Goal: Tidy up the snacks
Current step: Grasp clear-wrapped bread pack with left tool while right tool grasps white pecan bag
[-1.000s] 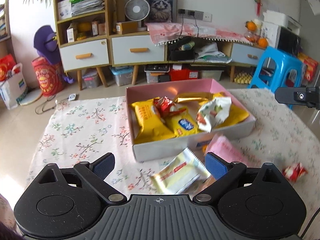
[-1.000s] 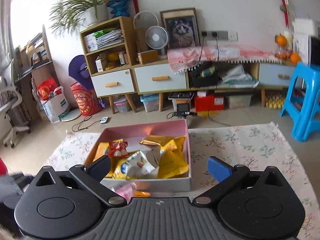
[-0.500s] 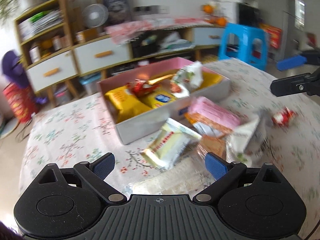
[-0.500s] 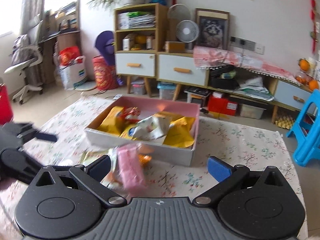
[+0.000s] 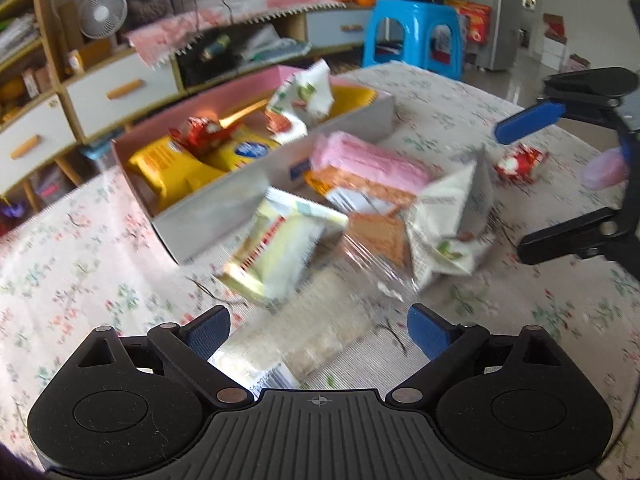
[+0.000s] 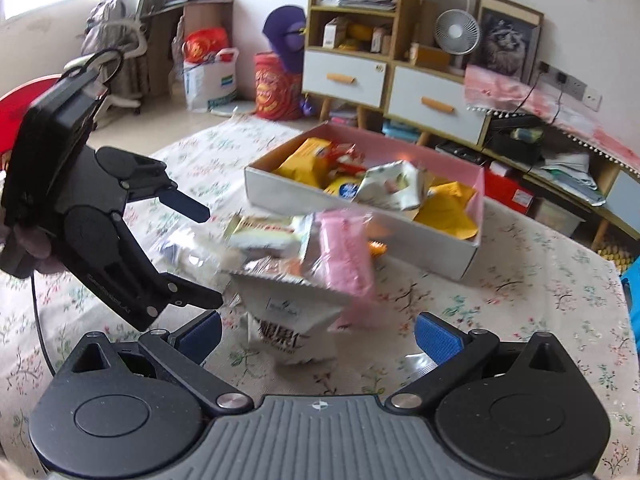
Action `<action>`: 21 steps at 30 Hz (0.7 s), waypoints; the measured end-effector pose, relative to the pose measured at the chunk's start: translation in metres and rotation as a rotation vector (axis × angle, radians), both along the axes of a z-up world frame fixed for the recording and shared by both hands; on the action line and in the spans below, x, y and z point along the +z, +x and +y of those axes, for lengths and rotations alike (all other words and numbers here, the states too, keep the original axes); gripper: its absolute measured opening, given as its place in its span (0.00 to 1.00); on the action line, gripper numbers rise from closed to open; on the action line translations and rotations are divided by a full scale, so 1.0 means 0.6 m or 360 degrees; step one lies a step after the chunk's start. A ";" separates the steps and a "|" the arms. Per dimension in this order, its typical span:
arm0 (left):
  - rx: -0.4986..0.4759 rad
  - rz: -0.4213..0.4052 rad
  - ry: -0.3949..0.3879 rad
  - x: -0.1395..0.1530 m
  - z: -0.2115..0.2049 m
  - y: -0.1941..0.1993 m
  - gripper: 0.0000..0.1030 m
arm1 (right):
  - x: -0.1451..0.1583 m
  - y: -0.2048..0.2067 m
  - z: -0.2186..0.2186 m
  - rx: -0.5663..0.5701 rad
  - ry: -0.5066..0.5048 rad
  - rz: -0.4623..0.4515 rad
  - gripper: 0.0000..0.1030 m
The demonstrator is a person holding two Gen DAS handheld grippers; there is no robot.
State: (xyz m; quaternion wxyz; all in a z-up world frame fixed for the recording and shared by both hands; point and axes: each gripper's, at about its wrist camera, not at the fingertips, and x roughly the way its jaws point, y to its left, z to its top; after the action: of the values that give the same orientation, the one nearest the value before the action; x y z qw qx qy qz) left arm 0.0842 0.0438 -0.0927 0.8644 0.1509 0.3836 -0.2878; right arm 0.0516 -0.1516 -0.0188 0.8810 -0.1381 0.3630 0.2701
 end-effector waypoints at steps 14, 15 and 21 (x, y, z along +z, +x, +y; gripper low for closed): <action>-0.0108 0.0137 -0.0019 0.000 -0.017 -0.038 0.72 | -0.030 0.004 0.018 0.0025 -0.0043 0.0114 0.90; -0.0091 0.0140 -0.0009 -0.001 -0.018 -0.036 0.67 | -0.030 0.005 0.019 0.0025 -0.0042 0.0119 0.90; -0.0006 0.0145 0.0006 0.001 -0.011 -0.030 0.51 | -0.031 0.011 0.025 0.0017 -0.0022 0.0133 0.90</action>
State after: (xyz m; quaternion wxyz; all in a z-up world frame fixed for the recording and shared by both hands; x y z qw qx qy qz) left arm 0.0664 0.0375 -0.0918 0.8452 0.1399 0.4229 -0.2953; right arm 0.0585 -0.1367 -0.0375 0.8627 -0.1349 0.4005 0.2777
